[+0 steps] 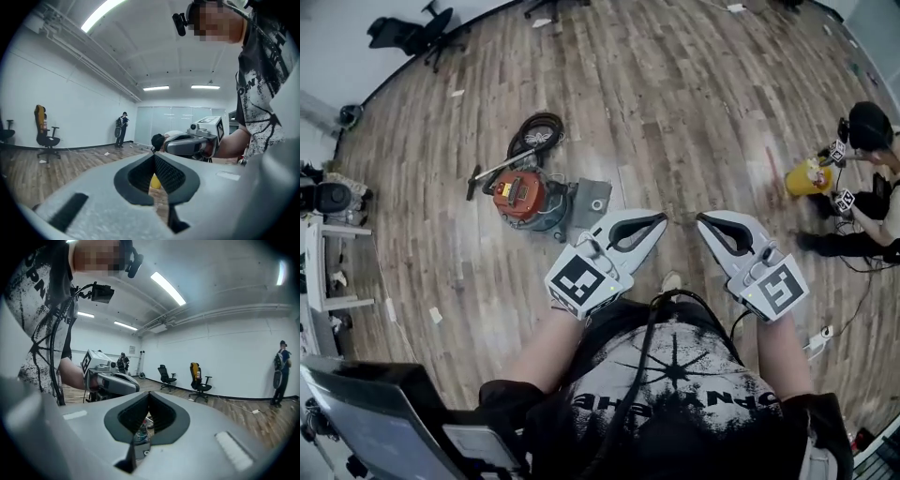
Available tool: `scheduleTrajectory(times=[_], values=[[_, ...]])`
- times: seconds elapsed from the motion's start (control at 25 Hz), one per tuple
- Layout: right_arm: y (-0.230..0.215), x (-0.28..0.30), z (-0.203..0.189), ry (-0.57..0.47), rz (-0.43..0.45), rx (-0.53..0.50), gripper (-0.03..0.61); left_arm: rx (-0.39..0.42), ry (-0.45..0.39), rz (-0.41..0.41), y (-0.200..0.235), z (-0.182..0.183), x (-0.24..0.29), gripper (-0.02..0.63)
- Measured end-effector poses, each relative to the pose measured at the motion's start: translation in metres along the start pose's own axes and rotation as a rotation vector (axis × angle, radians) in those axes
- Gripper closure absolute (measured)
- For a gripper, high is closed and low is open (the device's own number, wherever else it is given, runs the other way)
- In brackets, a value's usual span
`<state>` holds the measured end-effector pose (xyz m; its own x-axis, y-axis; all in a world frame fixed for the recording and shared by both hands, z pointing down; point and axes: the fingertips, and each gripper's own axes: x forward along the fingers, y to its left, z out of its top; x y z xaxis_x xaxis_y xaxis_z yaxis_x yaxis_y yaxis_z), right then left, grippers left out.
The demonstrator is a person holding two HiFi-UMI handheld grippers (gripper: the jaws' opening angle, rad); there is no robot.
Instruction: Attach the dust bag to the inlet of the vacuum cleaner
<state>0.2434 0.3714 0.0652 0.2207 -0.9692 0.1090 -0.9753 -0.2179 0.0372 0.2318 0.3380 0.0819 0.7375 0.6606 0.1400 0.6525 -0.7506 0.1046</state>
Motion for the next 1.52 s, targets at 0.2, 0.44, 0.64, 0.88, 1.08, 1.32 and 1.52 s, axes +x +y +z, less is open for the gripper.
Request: scheduleTrajectory(times=[0.2,0.44,0.64,0.88,1.08,1.32,1.52], values=[[-0.007,0.023,0.009,-0.045,0.155,-0.046,0.571,-0.003,-0.018,0.169,0.014,0.0,-0.002,0.614],[0.009,0.078,0.013,-0.033,0.335,-0.07,0.571,-0.028,-0.041,0.343,0.05,-0.004,-0.042,0.614],[0.012,0.147,0.027,-0.042,0.452,-0.125,0.571,-0.039,-0.077,0.463,0.109,0.003,-0.083,0.614],[0.016,0.228,0.044,-0.027,0.55,-0.194,0.571,-0.015,-0.126,0.541,0.172,0.019,-0.125,0.614],[0.026,0.267,0.043,-0.011,0.611,-0.229,0.571,-0.009,-0.131,0.607,0.196,0.017,-0.151,0.614],[0.03,0.3,0.044,-0.004,0.74,-0.229,0.571,-0.045,-0.116,0.72,0.214,0.013,-0.173,0.614],[0.023,0.329,0.034,-0.001,0.9,-0.254,0.571,-0.07,-0.118,0.867,0.242,0.006,-0.177,0.614]])
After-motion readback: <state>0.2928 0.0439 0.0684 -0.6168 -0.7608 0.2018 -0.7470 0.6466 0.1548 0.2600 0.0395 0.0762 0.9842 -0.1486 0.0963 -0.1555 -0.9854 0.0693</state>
